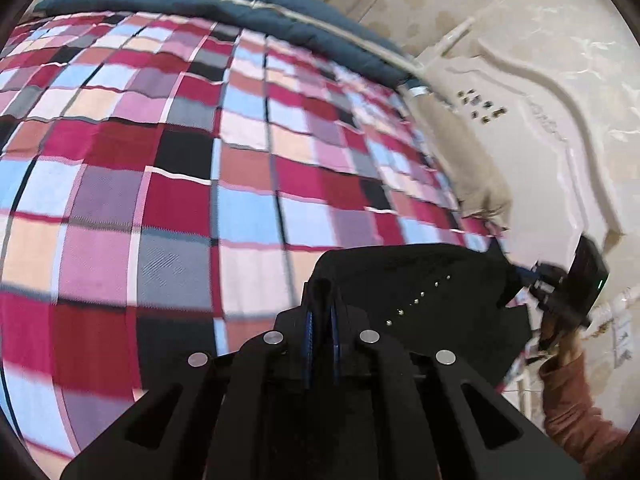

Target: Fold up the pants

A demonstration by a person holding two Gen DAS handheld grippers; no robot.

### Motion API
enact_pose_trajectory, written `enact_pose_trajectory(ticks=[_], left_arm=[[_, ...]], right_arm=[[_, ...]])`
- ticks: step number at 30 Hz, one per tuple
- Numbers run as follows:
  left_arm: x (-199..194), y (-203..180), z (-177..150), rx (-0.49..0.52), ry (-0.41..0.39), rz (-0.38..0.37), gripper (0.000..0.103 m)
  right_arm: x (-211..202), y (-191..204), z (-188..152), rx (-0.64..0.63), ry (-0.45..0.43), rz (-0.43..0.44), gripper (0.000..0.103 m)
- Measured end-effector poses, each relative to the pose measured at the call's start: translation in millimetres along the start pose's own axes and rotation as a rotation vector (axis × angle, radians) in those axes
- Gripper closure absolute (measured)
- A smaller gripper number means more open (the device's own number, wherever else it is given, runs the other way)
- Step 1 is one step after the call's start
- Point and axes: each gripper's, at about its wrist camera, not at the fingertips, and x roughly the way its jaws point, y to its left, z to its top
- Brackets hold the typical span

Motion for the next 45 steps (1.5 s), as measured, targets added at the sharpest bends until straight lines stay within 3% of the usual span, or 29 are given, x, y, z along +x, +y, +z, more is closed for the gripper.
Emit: enact_pose_trajectory(ticks=[7,11,14,15,17,19,20,21,26,30,33,36,39,45], left_arm=[[-44,-18,-76,0.005,-0.045,-0.042,0.096],[-55,-15,-133,-0.028,-0.071,-0.074,0.087],[-50,-9,-168,-0.061,-0.059,-0.047,0.079],[-49,-5,-175,-0.078,-0.057,-0.035,0.077],[-46,1,-194,-0.128,-0.056,0.024,0.059],[-47,8,-210,-0.181,-0.067,0.069,0.054],[-49,12,-218,-0.223,-0.072,0.072,0.054],[-50,16,-227,-0.266,-0.083,0.069,0.054],[-63,15,-265,-0.419,-0.190,0.037,0.054],[-58,-8,-276,-0.448,-0.237,0.017,0.054],[-52,-35,-266,-0.385,-0.272,0.027,0.053],[-41,-51,-245,-0.323,-0.282,0.028,0.034],[-25,-59,-225,-0.299,-0.276,0.050,0.033],[11,-65,-208,-0.251,-0.216,0.142,0.028]], right_arm=[[-41,79,-85,-0.047,-0.049,-0.090,0.095],[-34,104,-129,-0.023,-0.014,-0.124,0.093],[-25,117,-156,0.013,0.023,-0.139,0.089],[-20,117,-163,0.044,0.028,-0.139,0.085],[-14,118,-174,0.095,0.045,-0.138,0.073],[-18,119,-182,0.158,0.034,-0.121,0.054],[-24,120,-186,0.194,0.015,-0.102,0.038],[-32,120,-190,0.250,-0.010,-0.079,0.033],[-52,114,-213,0.471,-0.062,0.013,0.033],[-59,96,-230,0.654,-0.106,0.086,0.033],[-73,73,-234,0.751,-0.142,0.055,0.033],[-94,40,-230,0.816,-0.172,-0.043,0.030],[-120,-13,-216,0.873,-0.157,-0.214,0.026],[-134,-137,-175,0.968,-0.127,-0.389,0.023]])
